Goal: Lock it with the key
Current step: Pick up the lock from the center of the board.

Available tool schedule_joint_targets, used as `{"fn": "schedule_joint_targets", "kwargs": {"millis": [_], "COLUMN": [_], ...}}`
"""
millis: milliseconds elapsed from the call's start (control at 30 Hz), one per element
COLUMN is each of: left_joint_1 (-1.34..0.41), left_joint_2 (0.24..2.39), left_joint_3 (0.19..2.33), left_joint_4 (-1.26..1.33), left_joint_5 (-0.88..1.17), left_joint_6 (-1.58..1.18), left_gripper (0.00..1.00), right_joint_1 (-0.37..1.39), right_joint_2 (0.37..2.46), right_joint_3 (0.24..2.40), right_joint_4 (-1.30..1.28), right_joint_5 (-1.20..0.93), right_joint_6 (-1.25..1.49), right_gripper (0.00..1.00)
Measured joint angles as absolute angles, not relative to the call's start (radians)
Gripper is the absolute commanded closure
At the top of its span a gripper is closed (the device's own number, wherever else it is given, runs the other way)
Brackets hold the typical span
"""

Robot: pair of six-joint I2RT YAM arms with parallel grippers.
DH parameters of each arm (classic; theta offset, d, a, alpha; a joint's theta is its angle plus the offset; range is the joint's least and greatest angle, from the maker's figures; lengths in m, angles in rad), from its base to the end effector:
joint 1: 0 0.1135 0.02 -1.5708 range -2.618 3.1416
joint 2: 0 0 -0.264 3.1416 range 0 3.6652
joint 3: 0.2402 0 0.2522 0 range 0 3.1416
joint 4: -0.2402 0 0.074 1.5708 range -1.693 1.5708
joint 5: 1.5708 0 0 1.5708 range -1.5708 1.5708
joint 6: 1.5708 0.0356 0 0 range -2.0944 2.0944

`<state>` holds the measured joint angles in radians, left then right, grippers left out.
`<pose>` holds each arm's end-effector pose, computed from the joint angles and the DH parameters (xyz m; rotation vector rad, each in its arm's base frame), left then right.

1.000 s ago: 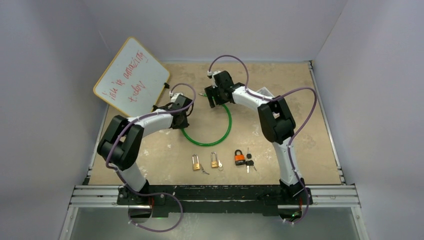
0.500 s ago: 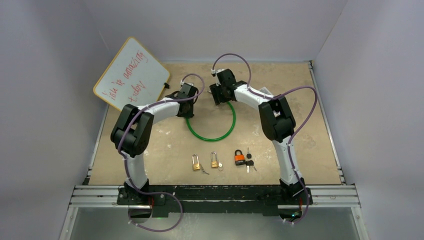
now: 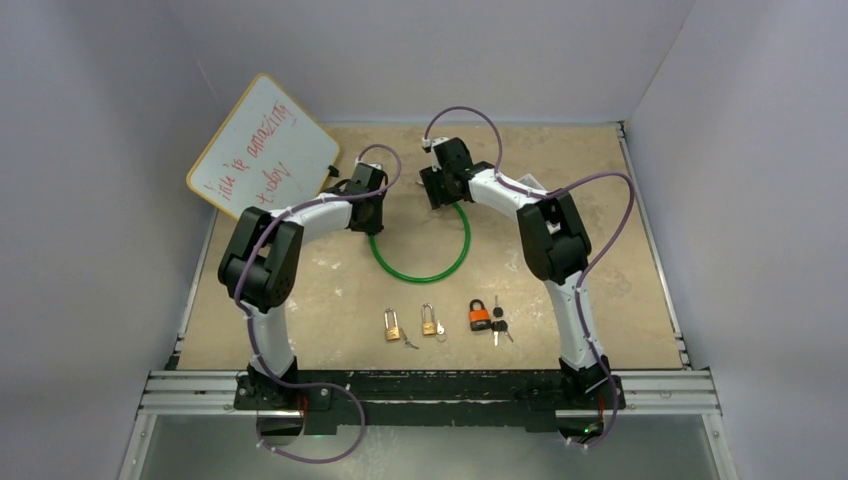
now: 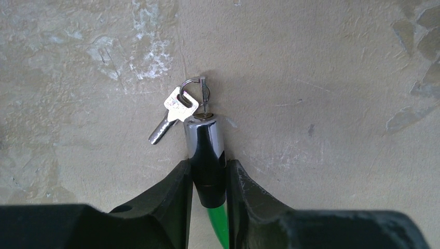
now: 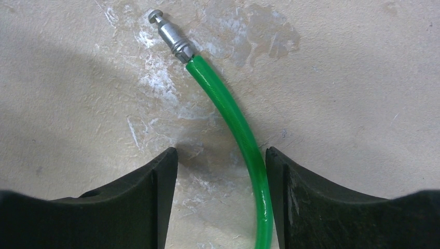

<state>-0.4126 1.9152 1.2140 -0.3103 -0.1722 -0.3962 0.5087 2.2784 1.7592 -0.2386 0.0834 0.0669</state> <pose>0.3624 -0.1520 0.1574 -0.0425 2.5611 -0.0862 0.4500 0.2475 0.1694 -0.4702 2.2853 0.1917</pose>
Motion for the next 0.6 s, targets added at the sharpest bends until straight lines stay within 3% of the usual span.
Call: {"fn": "schedule_joint_targets", "kwargs": {"millis": [67, 133, 300, 333, 600], "left_joint_1": [-0.413, -0.413, -0.413, -0.412, -0.361], "left_joint_2": [1.916, 1.917, 1.918, 1.921, 1.952], "left_joint_3": [1.214, 1.214, 1.218, 1.224, 1.309], "left_joint_4": [-0.307, -0.304, -0.304, -0.308, -0.343], "left_joint_5": [-0.170, -0.168, -0.163, -0.159, -0.045], "left_joint_6": [-0.392, -0.387, -0.375, -0.374, -0.363], "left_gripper": [1.00, 1.00, 1.00, 1.00, 1.00], "right_joint_1": [0.508, 0.508, 0.506, 0.506, 0.492], "right_joint_2": [2.281, 2.288, 2.310, 2.314, 2.334], "right_joint_3": [1.760, 1.771, 1.802, 1.810, 1.880], "right_joint_4": [-0.234, -0.234, -0.232, -0.234, -0.310], "right_joint_5": [0.077, 0.076, 0.069, 0.070, 0.108], "right_joint_6": [0.062, 0.057, 0.046, 0.044, 0.034], "right_gripper": [0.49, 0.57, 0.96, 1.00, 1.00]}}
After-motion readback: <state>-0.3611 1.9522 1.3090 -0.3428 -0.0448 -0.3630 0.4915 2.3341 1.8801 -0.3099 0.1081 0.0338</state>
